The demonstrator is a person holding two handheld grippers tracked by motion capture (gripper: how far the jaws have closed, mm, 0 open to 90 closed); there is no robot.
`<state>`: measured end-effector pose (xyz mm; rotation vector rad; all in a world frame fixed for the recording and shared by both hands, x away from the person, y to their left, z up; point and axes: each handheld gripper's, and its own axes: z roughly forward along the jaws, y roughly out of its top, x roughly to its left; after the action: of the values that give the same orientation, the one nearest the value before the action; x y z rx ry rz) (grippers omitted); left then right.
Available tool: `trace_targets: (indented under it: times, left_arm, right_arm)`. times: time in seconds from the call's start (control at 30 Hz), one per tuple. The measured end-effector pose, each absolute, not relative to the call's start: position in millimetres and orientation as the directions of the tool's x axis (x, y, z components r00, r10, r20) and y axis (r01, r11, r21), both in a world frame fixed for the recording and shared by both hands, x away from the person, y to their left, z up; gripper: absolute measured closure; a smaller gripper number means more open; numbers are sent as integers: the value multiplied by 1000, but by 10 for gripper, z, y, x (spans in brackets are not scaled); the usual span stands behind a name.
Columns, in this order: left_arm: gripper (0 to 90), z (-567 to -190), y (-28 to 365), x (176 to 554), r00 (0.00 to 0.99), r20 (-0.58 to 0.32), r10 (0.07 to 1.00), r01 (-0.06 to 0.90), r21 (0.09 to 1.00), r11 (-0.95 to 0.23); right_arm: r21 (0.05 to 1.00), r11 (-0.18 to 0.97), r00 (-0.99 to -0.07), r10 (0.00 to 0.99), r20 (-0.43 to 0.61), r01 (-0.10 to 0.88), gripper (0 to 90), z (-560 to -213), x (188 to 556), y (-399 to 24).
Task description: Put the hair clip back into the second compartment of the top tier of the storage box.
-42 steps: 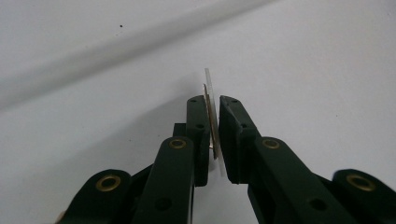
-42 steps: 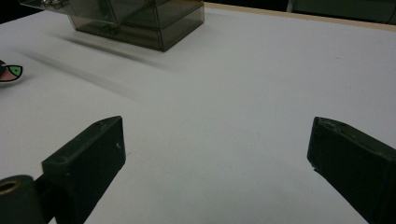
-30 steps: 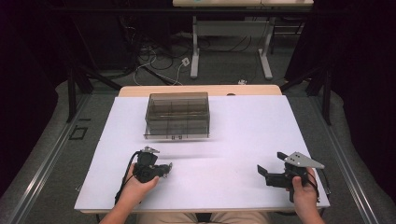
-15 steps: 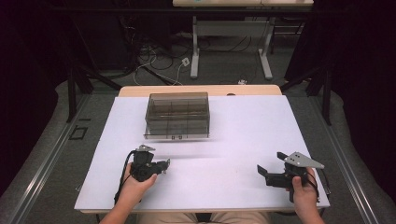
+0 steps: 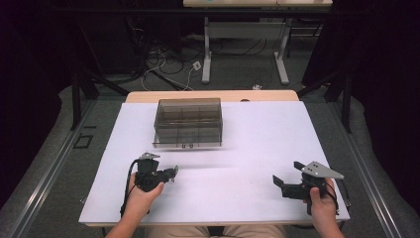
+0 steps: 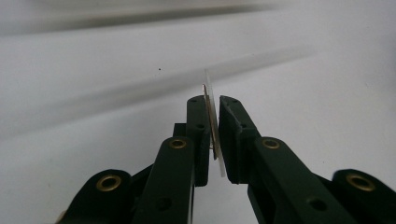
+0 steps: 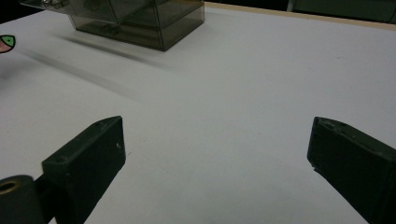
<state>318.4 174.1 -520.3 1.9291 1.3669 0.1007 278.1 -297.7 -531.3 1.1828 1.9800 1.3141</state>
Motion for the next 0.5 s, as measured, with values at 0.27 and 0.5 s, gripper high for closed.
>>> trace_targets:
  times: [0.27,0.5]
  left_arm:
    - [827,-5157,1779,3193,399,-359,844,773,627,-98]
    - [827,-5094,1802,3201,388,-354,851,760,645,-79]
  right_arm:
    - [904,168,-509,859,62,393,40,-5313,2783,-2978]
    - [906,164,-509,858,64,391,40,-5313,2782,-2976]
